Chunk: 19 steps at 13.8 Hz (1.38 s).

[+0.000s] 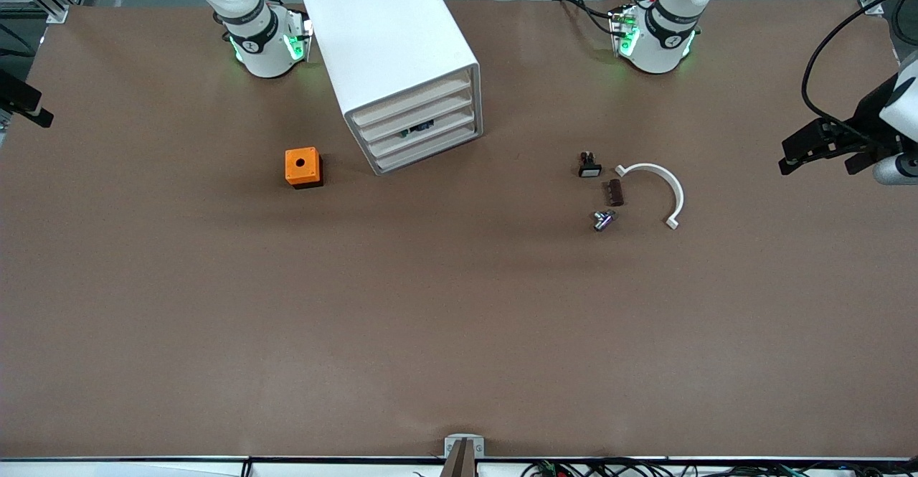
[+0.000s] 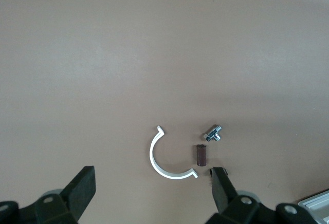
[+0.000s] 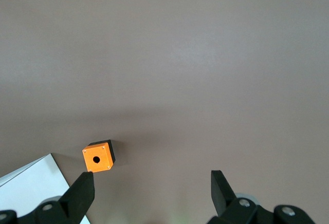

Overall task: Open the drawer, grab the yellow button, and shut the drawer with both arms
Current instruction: 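Move the left gripper from rest toward the white drawer cabinet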

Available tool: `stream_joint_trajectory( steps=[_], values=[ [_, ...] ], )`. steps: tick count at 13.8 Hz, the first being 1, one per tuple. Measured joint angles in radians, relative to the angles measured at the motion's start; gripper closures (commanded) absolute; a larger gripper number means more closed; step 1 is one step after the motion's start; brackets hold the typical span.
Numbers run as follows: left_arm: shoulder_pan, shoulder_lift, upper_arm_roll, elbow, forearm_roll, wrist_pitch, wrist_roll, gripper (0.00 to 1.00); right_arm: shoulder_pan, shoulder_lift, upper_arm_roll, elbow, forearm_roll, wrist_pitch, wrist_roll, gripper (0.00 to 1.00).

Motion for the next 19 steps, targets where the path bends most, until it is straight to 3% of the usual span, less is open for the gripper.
stream_joint_trajectory(
  steps=[10, 19],
  values=[
    [0.011, 0.015, 0.004, -0.003, 0.0, -0.002, 0.0, 0.0, 0.0, 0.0, -0.001, 0.0, 0.0, 0.0, 0.001, 0.0],
    [0.0, 0.145, -0.008, -0.009, -0.013, -0.013, 0.0, 0.0, 0.0, 0.0, -0.002, 0.0, 0.0, 0.0, 0.001, 0.0]
  ],
)
